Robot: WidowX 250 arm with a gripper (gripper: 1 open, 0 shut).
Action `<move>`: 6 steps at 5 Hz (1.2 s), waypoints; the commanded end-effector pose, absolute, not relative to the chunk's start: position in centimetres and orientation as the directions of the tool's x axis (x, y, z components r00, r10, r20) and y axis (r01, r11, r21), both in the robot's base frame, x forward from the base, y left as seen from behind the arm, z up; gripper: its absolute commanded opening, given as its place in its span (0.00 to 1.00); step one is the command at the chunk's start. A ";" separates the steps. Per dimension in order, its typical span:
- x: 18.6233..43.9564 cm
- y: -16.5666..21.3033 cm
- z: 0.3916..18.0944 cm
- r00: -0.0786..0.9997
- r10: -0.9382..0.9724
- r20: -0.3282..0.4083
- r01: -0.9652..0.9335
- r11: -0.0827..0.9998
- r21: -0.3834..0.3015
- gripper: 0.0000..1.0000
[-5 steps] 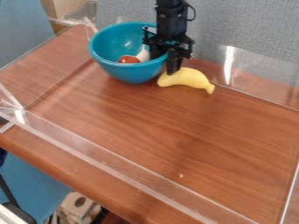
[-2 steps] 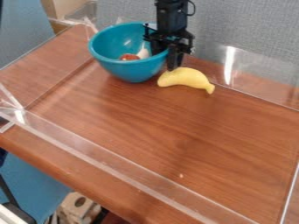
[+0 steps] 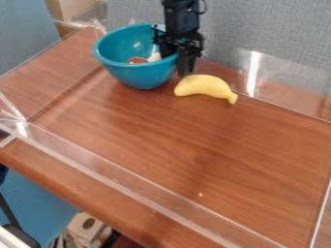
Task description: Remove the yellow object from the blue bowl and put it on the table
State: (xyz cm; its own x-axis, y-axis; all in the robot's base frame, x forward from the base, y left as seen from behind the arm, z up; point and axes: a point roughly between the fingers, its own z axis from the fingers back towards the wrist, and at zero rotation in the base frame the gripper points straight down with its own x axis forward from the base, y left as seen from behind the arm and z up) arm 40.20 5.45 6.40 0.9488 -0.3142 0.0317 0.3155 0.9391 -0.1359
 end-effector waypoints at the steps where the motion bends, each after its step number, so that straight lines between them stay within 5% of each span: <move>1: 40.6 6.9 8.3 0.955 -0.282 0.088 0.290 0.951 -0.109 0.00; 6: 41.4 5.8 10.9 0.871 -0.479 0.108 0.490 0.861 -0.139 0.00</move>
State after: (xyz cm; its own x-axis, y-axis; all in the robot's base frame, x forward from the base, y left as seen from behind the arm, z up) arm 41.04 6.31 8.42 0.8987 -0.4360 0.0460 0.4370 0.8820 -0.1764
